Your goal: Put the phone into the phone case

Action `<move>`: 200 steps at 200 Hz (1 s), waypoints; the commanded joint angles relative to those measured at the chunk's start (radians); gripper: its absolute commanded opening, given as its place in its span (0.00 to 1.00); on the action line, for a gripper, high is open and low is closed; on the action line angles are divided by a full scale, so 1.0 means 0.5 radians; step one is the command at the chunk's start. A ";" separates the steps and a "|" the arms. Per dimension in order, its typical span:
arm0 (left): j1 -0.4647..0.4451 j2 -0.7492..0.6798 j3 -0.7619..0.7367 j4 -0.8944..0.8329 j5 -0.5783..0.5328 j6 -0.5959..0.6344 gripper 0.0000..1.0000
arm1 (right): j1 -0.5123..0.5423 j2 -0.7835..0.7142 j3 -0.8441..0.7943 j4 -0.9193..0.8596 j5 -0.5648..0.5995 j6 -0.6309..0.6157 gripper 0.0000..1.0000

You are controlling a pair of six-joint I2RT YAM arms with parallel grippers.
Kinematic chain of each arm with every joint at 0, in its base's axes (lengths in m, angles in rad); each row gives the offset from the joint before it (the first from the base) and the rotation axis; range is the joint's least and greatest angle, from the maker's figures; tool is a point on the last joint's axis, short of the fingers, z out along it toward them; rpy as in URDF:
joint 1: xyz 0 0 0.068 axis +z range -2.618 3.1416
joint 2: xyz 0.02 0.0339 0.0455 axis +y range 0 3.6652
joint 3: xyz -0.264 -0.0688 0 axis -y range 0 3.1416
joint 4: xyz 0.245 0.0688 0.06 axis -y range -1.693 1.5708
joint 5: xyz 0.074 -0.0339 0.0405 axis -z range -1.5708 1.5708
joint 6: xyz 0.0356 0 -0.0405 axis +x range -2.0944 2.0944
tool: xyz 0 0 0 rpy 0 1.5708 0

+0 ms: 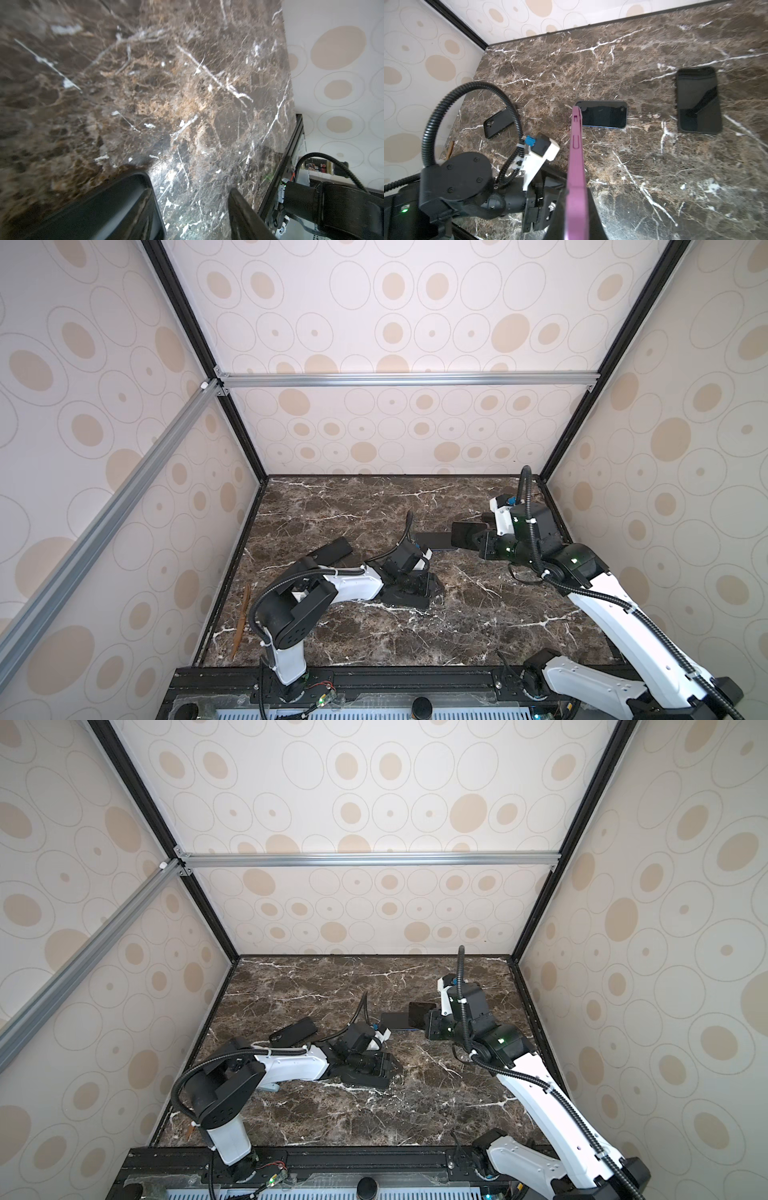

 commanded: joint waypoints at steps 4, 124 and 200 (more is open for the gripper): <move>0.148 -0.335 -0.119 -0.143 0.030 0.079 0.58 | -0.005 -0.033 0.145 -0.090 -0.006 0.115 0.00; 0.854 -0.556 -0.555 -0.283 0.201 0.274 0.55 | 0.758 0.554 -0.609 1.046 -0.285 1.177 0.00; 0.846 -0.466 -0.712 -0.122 0.366 0.202 0.52 | 0.700 0.631 -0.891 1.365 -0.378 1.397 0.00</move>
